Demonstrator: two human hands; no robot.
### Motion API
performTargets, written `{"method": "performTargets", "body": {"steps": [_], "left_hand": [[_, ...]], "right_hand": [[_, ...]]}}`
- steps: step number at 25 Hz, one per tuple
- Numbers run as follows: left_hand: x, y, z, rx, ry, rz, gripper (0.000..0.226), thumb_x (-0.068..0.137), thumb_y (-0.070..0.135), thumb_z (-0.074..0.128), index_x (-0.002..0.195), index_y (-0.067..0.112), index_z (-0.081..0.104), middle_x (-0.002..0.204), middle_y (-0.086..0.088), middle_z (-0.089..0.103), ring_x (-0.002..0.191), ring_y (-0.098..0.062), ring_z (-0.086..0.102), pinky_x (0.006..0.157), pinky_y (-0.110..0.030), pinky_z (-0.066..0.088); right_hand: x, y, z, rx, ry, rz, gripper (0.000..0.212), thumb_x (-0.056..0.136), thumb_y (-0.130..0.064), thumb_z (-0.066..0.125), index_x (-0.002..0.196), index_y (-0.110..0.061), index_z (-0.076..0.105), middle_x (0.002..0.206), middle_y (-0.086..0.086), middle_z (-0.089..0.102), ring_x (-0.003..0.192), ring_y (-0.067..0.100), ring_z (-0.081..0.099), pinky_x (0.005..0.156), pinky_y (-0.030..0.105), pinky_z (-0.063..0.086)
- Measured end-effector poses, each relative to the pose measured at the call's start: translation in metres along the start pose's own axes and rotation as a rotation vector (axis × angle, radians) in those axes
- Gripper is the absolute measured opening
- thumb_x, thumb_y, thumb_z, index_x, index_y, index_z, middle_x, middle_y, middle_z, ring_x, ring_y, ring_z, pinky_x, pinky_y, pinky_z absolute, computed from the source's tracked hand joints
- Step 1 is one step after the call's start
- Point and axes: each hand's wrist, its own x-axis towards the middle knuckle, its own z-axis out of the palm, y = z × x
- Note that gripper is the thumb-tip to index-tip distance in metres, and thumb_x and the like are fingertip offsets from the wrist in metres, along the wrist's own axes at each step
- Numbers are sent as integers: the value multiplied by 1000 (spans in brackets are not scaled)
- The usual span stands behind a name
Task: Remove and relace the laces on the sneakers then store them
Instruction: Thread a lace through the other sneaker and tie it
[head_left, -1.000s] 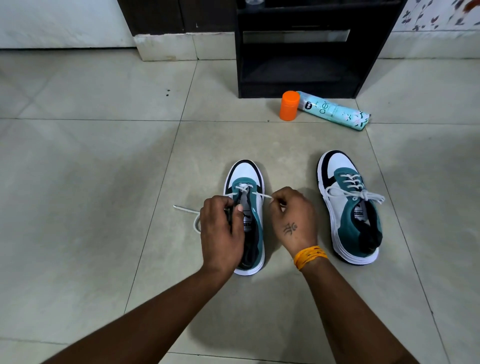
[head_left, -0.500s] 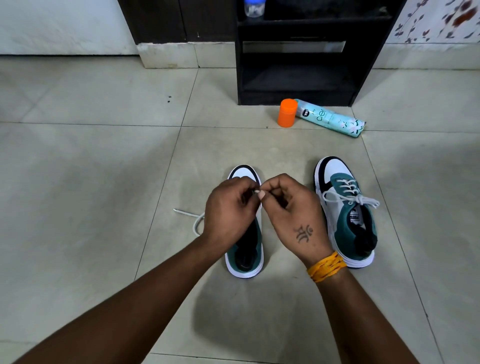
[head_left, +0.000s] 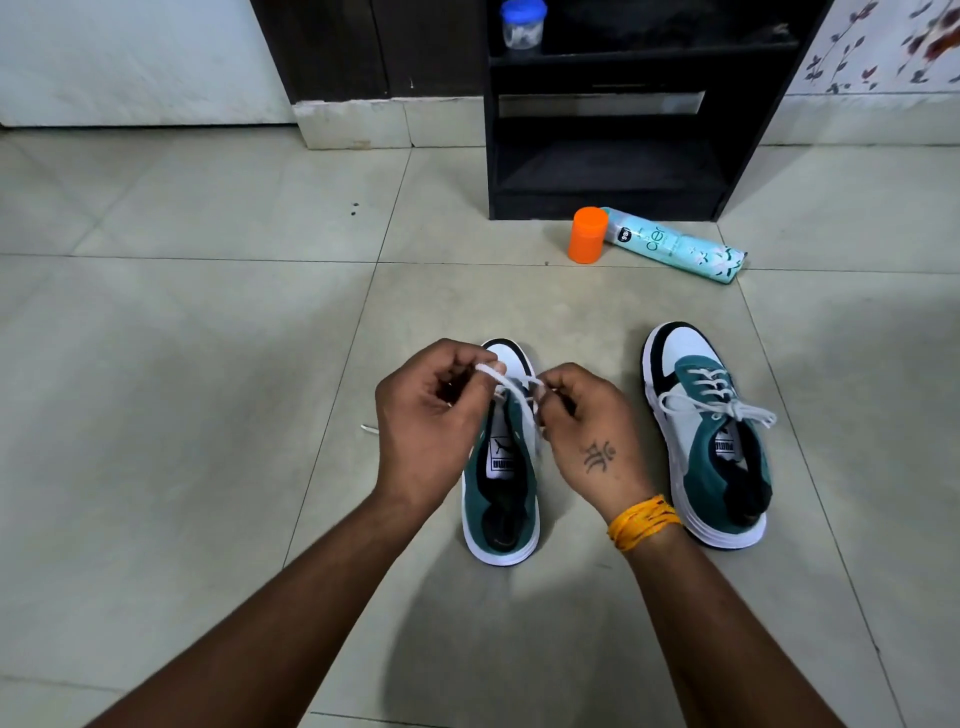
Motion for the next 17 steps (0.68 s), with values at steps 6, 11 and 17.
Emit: {"method": "performTargets", "body": {"steps": [6,11,17], "left_hand": [[-1,-6,1,-49,-40,-57,7,90,3,76,88,10,75,81,0,75,77,-25,71,74,-39,59],[0,-5,4,-77,-56,-70,5,90,4,76,89,9,75,82,-2,76,78,-24,72,75,-39,60],[2,-7,-2,-69,-42,-77,6,90,6,78,87,8,74,81,-2,74,76,-22,70,72,-34,57]], "right_hand": [[-1,-7,-14,-184,30,-83,24,94,-19,64,116,-27,67,60,-13,58,66,15,60,63,30,44],[-1,-21,1,-81,-1,-228,7,99,-29,63,95,-25,67,61,-12,57,56,13,52,57,37,47],[-3,-4,-3,-242,78,-94,13,95,-27,62,107,-26,68,69,-6,65,70,24,63,62,37,50]]}}
